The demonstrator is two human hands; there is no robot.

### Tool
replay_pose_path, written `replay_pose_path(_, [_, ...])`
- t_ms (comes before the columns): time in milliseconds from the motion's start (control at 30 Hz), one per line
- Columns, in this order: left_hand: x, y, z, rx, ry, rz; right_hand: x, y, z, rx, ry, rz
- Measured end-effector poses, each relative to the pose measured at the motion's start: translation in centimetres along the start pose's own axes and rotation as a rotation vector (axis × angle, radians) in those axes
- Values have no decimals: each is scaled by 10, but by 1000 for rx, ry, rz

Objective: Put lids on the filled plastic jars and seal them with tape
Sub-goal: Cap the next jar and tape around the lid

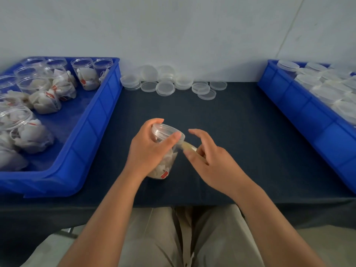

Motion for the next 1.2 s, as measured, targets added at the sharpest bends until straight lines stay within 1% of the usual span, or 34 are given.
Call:
replay_pose_path(100, [6,-1,-4,-55,-80,35,2,0,-5,-50,-70,-20])
replay_pose_path(233, [9,-1,-4,-177,-194,44,9,8,-18,-86,-103,-2])
replay_pose_path(433, [6,-6,1,-218,-201,66,20,1,-10,-152,-136,18])
replay_pose_path(500, [4,-9,2,-216,-185,62,20,-3,-5,-157,-84,31])
replay_pose_path(567, [2,-10,3,-195,-146,70,17,-7,-4,-183,8,62])
replay_pose_path(667, [-1,-7,6,-133,-53,87,14,-12,-5,-320,72,155])
replay_pose_path(767, [-4,-6,9,-66,22,81,14,-18,-8,-418,58,242])
replay_pose_path(833, [-4,-5,9,-25,61,73,17,-23,-8,-445,20,283])
replay_pose_path(933, [1,-1,6,86,104,81,25,-23,-9,-436,-46,366])
replay_pose_path(1067, [9,0,1,129,130,58,44,-24,-9,-433,-46,387])
replay_pose_path(1133, [10,3,-3,125,125,59,55,-22,-7,-438,-37,395])
replay_pose_path(1200, [5,7,4,108,38,101,63,-12,-10,-495,-27,427])
Point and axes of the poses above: each hand's wrist, its own x-axis towards the middle knuckle, its own z-axis out of the palm, y = z × x, the point moved 6 cm from there along x, towards the middle knuckle, and after that the axes turned 9 degrees about -y, right-handed, at the moved point
